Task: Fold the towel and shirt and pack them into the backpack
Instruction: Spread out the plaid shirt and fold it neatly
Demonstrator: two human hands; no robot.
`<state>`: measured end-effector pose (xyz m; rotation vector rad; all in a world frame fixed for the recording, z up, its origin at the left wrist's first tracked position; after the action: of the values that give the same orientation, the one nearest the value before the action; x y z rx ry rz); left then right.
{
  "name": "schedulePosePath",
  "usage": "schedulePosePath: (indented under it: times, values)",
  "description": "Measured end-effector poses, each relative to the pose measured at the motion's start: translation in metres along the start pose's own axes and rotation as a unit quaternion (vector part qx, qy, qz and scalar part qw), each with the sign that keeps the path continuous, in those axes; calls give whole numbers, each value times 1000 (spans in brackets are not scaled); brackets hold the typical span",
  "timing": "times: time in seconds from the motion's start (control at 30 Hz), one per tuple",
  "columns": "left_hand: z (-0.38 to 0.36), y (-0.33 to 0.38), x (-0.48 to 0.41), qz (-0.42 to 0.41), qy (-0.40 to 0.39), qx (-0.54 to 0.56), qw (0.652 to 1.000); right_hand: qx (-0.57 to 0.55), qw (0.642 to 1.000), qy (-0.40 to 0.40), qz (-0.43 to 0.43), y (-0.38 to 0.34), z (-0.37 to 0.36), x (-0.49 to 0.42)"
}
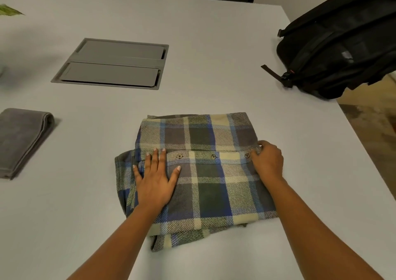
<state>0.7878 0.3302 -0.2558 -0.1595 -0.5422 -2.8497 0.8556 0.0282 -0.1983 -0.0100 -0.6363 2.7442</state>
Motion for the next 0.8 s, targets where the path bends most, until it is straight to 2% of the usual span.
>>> schedulePosePath:
  times: [0.17, 0.33, 0.4, 0.47, 0.53, 0.7, 0.8]
  values:
    - [5, -2, 2, -6, -28, 32, 999, -67, 997, 4, 47, -73, 42, 26]
    - [33, -59, 11, 64, 18, 96, 993, -89, 983, -61, 147, -154, 31, 83]
    - [41, -81, 15, 80, 13, 161, 984, -75, 975, -88, 188, -185, 15, 103]
    - [48, -90, 19, 70, 5, 263, 962, -67, 967, -110, 219, -214, -4, 121]
    - [56, -94, 23, 53, 4, 312, 949, -61, 958, -132, 246, -238, -28, 138]
    - [72, -121, 25, 61, 11, 418, 906, 3, 949, -204, 240, -239, -108, 169]
    - [83, -128, 23, 27, 34, 452, 891, 31, 948, -183, 260, -231, -118, 181]
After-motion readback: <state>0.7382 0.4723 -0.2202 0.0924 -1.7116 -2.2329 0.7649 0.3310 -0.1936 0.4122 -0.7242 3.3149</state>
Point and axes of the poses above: each hand's wrist, its own x-axis away from the middle knuckle, its own z-axis out of the back of the hand, y = z × x, the point moved 9 cm from there along -x, towards the middle knuckle, and after that the axes turned 5 degrees about x, right-handed, at the moved point
